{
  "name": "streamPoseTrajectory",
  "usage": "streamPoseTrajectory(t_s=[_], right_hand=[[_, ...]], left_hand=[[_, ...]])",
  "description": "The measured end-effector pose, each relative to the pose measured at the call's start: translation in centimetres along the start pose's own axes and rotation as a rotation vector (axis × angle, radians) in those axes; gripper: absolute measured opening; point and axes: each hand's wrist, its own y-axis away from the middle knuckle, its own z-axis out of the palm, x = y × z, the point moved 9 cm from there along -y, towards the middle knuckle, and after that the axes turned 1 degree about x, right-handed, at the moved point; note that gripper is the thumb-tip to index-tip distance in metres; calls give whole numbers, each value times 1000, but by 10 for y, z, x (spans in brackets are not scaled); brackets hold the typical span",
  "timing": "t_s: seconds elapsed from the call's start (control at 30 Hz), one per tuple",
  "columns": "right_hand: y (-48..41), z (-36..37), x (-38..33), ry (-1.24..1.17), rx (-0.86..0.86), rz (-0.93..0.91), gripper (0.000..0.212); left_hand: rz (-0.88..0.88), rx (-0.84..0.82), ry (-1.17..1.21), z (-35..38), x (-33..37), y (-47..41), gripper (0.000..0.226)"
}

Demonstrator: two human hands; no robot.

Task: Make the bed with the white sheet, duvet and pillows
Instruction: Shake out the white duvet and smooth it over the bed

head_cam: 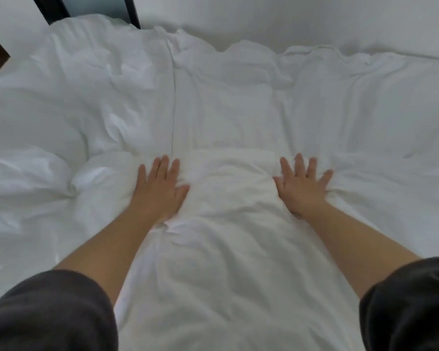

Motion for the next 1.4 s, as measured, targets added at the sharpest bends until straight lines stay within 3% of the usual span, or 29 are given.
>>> streamPoseTrajectory(t_s=[0.1,0.33,0.43,0.53,0.6,0.77,0.93,1.03,1.1,1.2,1.23,1.3,1.37,1.4], right_hand=[[-2,-20,-38,-99,21,-16,60],[48,-43,-244,-225,-26,-399,63],[80,-59,-325,-268,-43,-597,64],[114,-72,-387,-319,-76,-752,69],[128,-68,-415,-230,-87,-816,72],[122,-36,-423,51,-118,-719,76],[130,-42,-423,88,-123,-661,72],[140,-48,-428,-9,-139,-631,71],[154,-54,-433,-107,-141,-645,73],[176,-58,-442,-153,-139,-688,75],[182,-59,-444,-147,-132,-695,76],[191,-61,-447,-156,-131,-703,80],[197,-64,-449,-204,-154,-702,84],[201,-66,-450,-244,-169,-699,85]], left_hand=[[-4,68,-199,-36,-51,5,60],[-247,58,-353,-91,-218,54,53],[-360,119,-266,-108,-286,76,52],[-668,135,-64,-105,-370,118,48],[-865,90,74,-83,-414,155,54],[-975,216,292,-29,-459,233,66],[-1134,217,387,8,-459,275,71],[-1230,284,469,13,-449,290,73],[-1407,362,684,27,-446,311,84],[-1707,518,1377,63,-433,339,111],[-1695,567,1653,75,-426,338,112],[-1469,586,2044,71,-412,325,90],[-1244,612,2078,45,-413,315,52],[-1211,631,2019,27,-418,309,40]])
